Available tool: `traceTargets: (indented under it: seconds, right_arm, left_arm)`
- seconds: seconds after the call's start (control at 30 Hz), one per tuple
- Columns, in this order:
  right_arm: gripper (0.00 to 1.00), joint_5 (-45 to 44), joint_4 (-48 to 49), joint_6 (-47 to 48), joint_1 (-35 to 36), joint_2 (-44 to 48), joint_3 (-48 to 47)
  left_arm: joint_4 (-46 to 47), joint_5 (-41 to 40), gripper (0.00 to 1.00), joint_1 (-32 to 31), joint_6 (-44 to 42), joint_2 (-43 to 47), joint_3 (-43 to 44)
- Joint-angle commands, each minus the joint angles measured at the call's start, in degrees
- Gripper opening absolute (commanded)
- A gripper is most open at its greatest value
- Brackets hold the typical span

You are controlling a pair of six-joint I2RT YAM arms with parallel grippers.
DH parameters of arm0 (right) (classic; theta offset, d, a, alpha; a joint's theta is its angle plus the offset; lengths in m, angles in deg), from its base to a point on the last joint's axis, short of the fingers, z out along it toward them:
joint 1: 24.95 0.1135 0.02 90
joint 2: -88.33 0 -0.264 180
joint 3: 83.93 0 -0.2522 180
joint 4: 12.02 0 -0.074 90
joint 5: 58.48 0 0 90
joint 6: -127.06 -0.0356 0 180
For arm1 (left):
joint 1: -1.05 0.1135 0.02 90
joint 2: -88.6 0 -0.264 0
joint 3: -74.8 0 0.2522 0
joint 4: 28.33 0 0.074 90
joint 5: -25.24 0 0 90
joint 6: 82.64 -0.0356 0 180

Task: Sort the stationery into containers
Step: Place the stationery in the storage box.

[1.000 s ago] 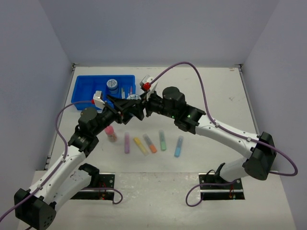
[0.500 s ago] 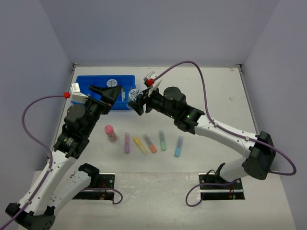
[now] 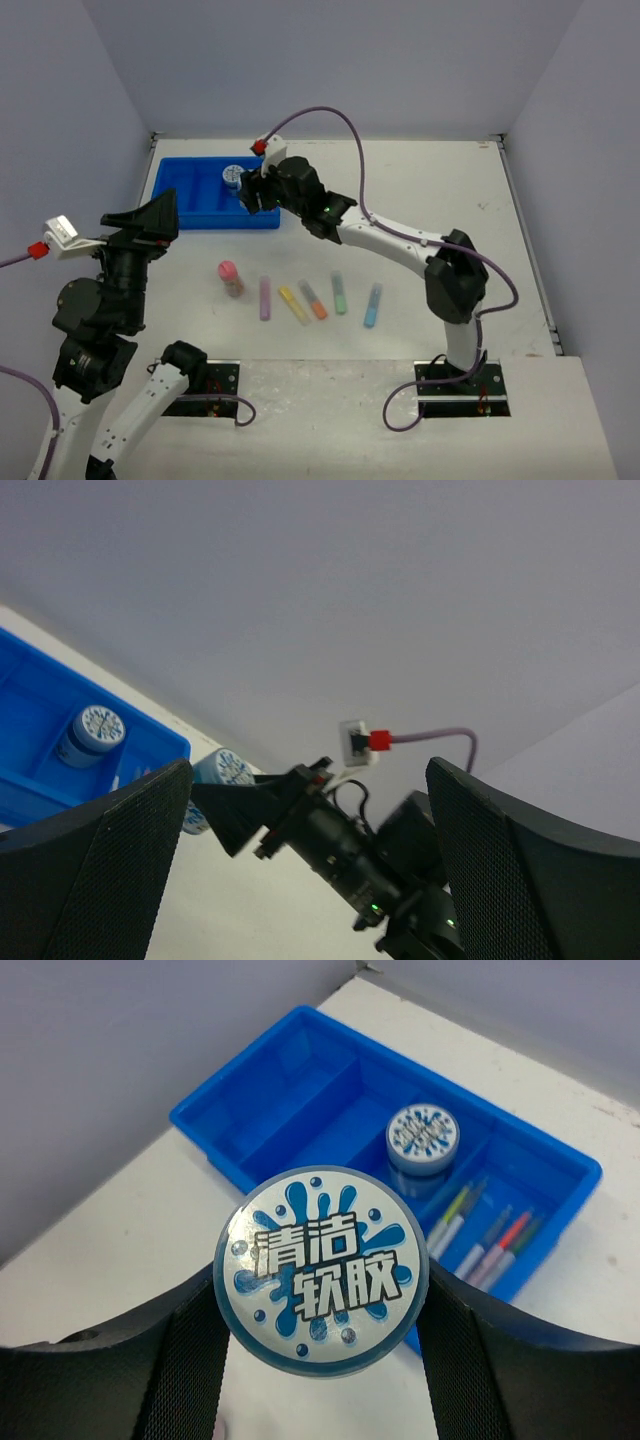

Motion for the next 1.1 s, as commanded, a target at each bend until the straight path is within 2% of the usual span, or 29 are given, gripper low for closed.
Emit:
traceTargets:
  seconds: [0.0, 0.1, 0.23, 0.43, 0.5, 0.6, 0.7, 0.93, 1.07]
  right_arm:
    - [0.0, -2.7, -7.1, -0.8, -0.3, -14.0, -20.4]
    - [0.0, -1.9, -12.5, -1.3, -0.4, -22.1, -33.9]
    - [0.0, 0.3, -13.3, -2.7, -0.7, -29.7, -42.0]
    - [0.0, 1.0, -10.3, -5.6, -2.4, -33.1, -43.3]
    - [0.0, 2.4, -11.7, -7.9, -3.8, -35.3, -46.8]
    - [0.01, 3.3, -11.0, -9.4, -4.6, -35.3, -46.5]
    - [0.06, 5.8, -11.2, -9.5, -4.7, -35.7, -47.0]
    - [0.02, 10.1, -12.3, -8.7, -4.7, -36.3, -48.4]
    - [0.06, 11.5, -12.5, -9.9, -4.7, -36.1, -47.8]
  left_arm:
    - [-4.4, 5.7, 1.0, 0.2, -12.5, -0.8, 5.2]
    - [-7.4, 5.8, 1.0, 0.2, -15.7, -0.7, 7.6]
    - [-9.0, 3.2, 1.0, 0.2, -18.9, 2.1, 6.5]
    - [-8.9, 6.1, 1.0, 0.2, -22.9, 3.6, 5.0]
    - [-8.8, 7.7, 1.0, 0.2, -24.3, 3.2, 4.7]
    - [-8.7, 8.5, 1.0, 0.2, -25.2, 2.5, 4.0]
    - [-8.6, 8.6, 1.0, 0.2, -25.6, 2.3, 3.5]
    - [-7.7, 8.5, 1.0, 0.2, -26.5, 2.8, 3.6]
    - [-7.7, 9.1, 1.0, 0.2, -26.6, 2.8, 4.1]
